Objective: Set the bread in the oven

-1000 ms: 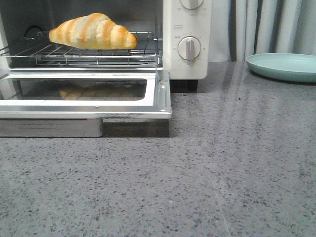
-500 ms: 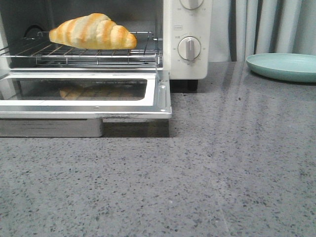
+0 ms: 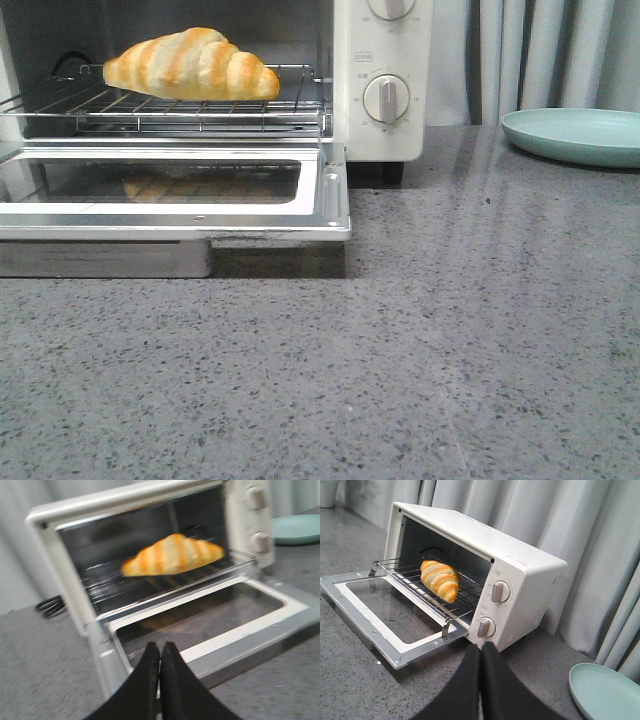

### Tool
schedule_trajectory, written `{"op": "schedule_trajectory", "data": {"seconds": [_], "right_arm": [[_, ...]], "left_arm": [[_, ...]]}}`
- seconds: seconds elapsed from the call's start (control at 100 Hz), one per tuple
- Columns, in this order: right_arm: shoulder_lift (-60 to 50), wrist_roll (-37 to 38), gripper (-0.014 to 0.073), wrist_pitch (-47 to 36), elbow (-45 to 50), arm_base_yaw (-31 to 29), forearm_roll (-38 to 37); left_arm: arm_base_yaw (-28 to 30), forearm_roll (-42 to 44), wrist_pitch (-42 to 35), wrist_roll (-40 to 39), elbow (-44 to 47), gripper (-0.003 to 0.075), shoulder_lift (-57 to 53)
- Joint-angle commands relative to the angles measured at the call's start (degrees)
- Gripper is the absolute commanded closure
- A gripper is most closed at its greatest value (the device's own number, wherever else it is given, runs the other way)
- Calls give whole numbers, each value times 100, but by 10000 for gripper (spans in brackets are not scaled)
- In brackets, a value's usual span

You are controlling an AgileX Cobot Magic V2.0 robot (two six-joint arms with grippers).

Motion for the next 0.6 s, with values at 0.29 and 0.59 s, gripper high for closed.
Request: {"op": "schedule_trajectory", "data": {"seconds": [0.29, 0.59], "right_arm": [[71, 27, 663, -423, -130, -27, -134], [71, 27, 663, -423, -130, -27, -134]], "left_arm": [[750, 2005, -1637, -2913, 1318, 741, -549], [750, 1995, -85, -3203, 1450, 741, -1003]]}}
